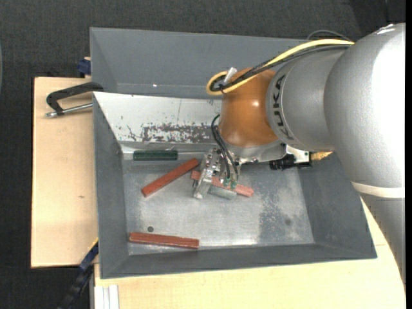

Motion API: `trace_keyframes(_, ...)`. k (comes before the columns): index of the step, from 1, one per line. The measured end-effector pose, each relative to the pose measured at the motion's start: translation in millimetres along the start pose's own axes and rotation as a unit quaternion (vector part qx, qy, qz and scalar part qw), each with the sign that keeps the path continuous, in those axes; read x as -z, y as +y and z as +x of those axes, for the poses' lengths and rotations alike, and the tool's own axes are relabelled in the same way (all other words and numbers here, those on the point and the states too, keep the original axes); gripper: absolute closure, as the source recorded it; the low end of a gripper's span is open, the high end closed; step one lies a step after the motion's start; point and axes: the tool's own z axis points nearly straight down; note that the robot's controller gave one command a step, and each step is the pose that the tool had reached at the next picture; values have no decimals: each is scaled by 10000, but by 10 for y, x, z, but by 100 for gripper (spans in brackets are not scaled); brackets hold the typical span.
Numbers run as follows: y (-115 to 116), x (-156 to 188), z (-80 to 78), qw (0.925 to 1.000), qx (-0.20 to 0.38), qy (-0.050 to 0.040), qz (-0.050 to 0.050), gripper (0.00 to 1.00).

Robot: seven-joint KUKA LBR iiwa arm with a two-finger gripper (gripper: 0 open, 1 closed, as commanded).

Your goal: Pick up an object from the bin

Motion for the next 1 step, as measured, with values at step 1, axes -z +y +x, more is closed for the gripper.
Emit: trace_keyframes(1,-164,2084,63,9999,-161,20,8,100)
